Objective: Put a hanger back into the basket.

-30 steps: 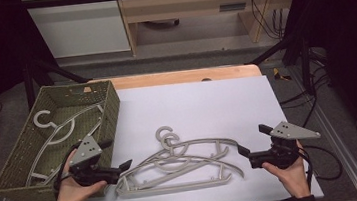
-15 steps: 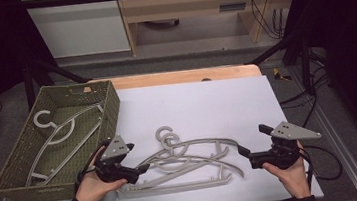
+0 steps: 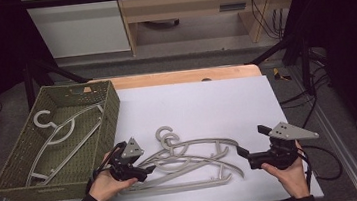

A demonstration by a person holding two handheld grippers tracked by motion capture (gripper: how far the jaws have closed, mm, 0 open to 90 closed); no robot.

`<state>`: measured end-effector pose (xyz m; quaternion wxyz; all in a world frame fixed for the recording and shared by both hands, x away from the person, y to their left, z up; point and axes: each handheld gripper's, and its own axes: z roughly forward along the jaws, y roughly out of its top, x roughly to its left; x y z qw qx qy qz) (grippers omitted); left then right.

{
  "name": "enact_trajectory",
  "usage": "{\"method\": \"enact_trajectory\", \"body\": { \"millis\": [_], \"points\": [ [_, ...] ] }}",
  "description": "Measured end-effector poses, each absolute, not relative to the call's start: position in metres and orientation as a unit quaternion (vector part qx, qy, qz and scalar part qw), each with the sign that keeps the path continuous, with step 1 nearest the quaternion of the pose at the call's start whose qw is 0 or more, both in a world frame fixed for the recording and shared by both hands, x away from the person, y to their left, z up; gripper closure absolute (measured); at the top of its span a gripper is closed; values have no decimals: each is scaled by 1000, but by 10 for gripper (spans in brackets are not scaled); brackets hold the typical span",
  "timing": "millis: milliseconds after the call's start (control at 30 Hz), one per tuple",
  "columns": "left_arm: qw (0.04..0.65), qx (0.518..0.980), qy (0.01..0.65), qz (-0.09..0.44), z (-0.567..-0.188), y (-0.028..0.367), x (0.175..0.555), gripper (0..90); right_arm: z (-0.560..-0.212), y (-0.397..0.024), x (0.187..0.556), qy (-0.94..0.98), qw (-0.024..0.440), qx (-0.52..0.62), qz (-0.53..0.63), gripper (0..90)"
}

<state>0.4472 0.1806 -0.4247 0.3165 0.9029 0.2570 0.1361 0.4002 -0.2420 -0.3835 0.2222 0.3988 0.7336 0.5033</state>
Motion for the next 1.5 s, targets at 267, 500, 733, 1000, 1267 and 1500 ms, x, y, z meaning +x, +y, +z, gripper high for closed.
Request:
{"method": "enact_trajectory", "body": {
  "millis": [267,500,733,1000,1267,1500],
  "points": [
    [276,916,252,144,-440,177,452,482,-384,-242,400,734,222,399,503,5],
    [248,924,243,157,-448,172,453,624,-384,-241,400,736,220,397,502,5],
    [239,926,241,165,-452,170,453,729,-384,-240,401,737,220,397,500,5],
    [228,929,231,178,-450,167,449,750,-384,-241,401,738,219,396,501,4],
    [217,933,223,180,-445,167,446,768,-384,-241,401,738,220,396,501,4],
    [226,930,238,166,-438,169,445,815,-384,-241,401,738,219,396,500,5]
  ]
}}
